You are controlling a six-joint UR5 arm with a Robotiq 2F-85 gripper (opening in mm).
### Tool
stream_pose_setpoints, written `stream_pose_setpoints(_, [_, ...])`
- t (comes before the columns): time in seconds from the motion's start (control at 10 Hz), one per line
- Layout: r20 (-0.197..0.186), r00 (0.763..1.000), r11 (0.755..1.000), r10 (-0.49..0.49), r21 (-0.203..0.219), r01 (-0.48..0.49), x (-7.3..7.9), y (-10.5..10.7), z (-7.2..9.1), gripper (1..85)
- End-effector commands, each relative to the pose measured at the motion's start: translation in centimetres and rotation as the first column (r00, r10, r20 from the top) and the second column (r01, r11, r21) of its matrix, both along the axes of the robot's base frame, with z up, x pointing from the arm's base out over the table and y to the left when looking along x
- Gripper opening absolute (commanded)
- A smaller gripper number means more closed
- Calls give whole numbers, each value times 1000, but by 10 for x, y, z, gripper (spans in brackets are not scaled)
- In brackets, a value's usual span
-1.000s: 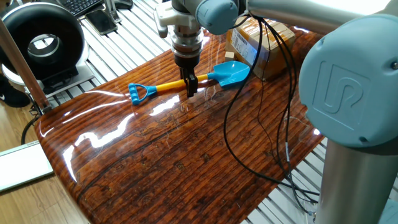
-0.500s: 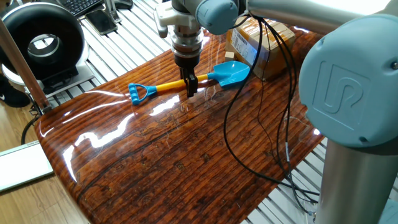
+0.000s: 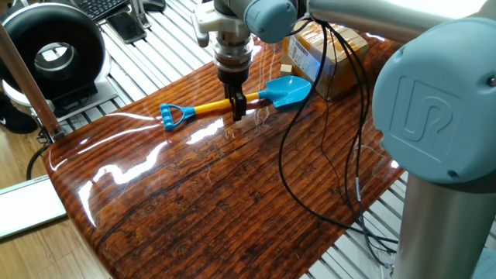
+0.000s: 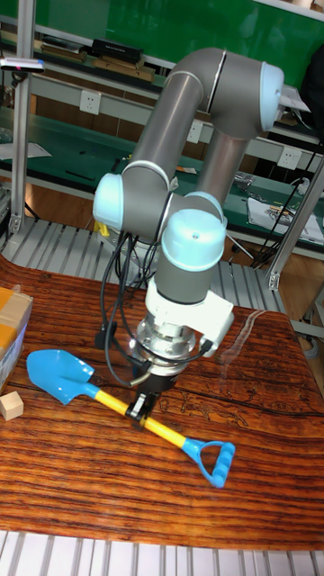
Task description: Use a shovel to scoop up an object
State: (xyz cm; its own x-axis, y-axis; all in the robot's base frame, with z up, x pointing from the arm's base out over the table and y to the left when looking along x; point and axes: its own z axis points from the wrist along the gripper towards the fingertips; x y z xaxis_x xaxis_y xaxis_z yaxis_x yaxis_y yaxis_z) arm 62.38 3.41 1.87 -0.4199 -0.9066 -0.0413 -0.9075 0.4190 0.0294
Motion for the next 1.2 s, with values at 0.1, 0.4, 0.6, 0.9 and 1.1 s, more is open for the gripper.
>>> stream_pose_setpoints(0.1, [-13, 1000, 1000, -21, 4, 21, -6, 37, 32, 10])
stream_pose_setpoints(0.4, [16, 1000, 1000, 21, -21, -21, 1, 33, 34, 10])
stream_pose_setpoints(0.6, [29, 999, 1000, 18, 10, -19, 4, 41, 34, 10])
stream_pose_setpoints(0.9, [72, 997, 999, -6, 41, 3, 16, 49, 35, 10])
stream_pose_setpoints(1.1, [106, 994, 999, -21, 50, 16, 25, 50, 36, 10])
